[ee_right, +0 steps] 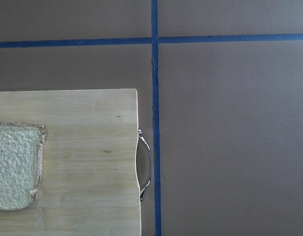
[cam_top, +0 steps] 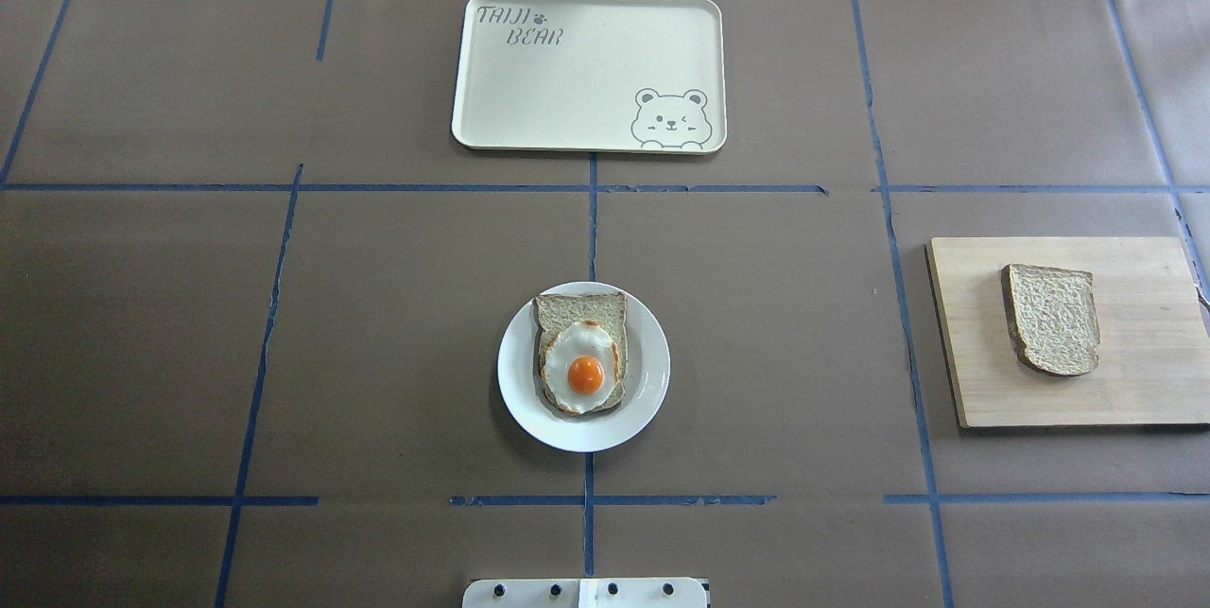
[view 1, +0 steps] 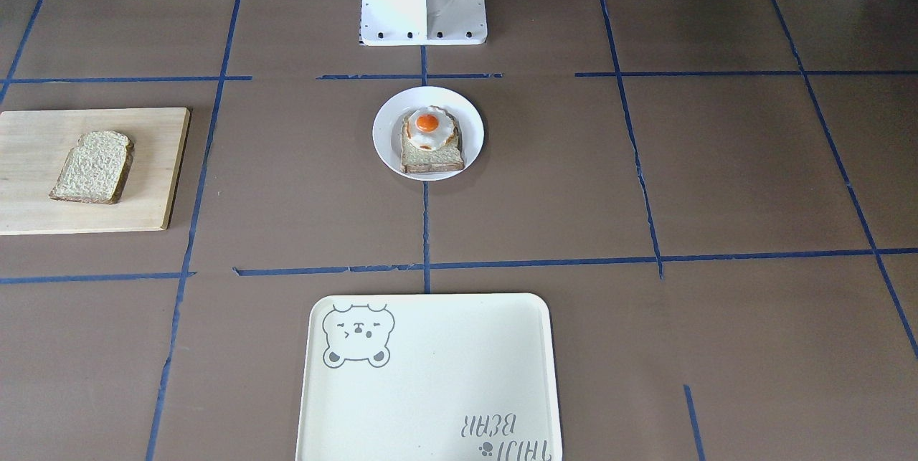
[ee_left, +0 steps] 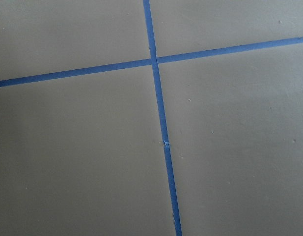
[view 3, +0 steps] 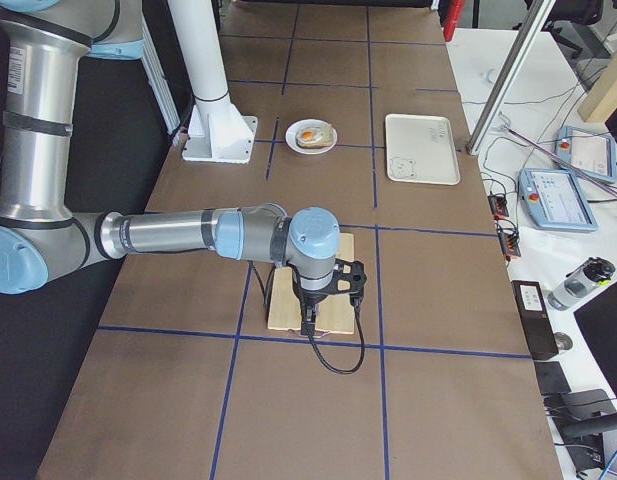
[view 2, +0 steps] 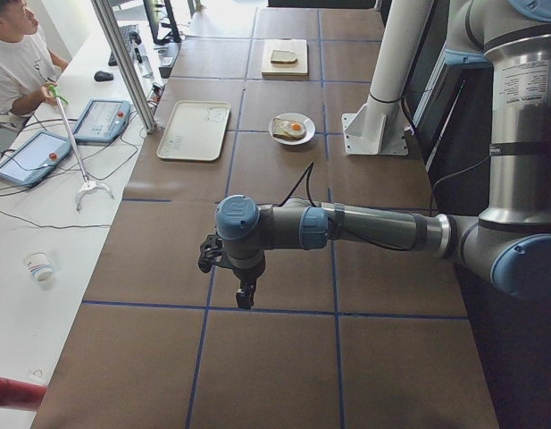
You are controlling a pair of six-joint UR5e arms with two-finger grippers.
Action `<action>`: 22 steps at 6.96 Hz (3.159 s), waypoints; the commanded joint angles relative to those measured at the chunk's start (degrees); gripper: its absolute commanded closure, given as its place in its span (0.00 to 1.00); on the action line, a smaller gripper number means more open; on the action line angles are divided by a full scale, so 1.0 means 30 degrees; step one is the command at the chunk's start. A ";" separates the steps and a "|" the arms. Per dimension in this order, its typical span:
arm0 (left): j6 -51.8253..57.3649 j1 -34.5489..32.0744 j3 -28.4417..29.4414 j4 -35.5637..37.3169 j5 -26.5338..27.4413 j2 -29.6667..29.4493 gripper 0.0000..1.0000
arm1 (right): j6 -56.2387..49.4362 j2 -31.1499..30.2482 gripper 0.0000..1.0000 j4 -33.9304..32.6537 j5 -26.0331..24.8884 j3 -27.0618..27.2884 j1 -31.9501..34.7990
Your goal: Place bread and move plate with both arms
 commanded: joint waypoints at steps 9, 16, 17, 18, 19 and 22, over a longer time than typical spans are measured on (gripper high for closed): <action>0.0033 0.0548 -0.0666 -0.0151 -0.0170 0.0096 0.00 | -0.0004 -0.0161 0.00 0.0013 0.0060 -0.0117 -0.0002; -0.0373 0.0722 -0.0868 -0.0734 -0.0433 0.0038 0.00 | -0.0033 -0.0248 0.00 0.0333 0.0992 -0.0117 -0.0701; -0.2175 0.0753 -0.0930 -0.0737 -0.0985 0.0009 0.00 | -0.0005 -0.0277 0.00 0.1553 0.1229 -0.0175 -0.1807; -0.2338 0.0811 -0.0930 -0.0824 -0.1020 -0.0021 0.00 | 0.0025 -0.0307 0.00 0.2696 0.2131 -0.0205 -0.2543; -0.2426 0.0870 -0.0901 -0.1434 -0.1020 -0.0021 0.00 | 0.0083 -0.0510 0.00 0.3578 0.2053 -0.0234 -0.3130; -0.2457 0.0900 -0.0930 -0.1557 -0.1020 0.0037 0.00 | 0.3639 -0.0920 0.02 0.6704 0.2053 -0.0846 -0.4683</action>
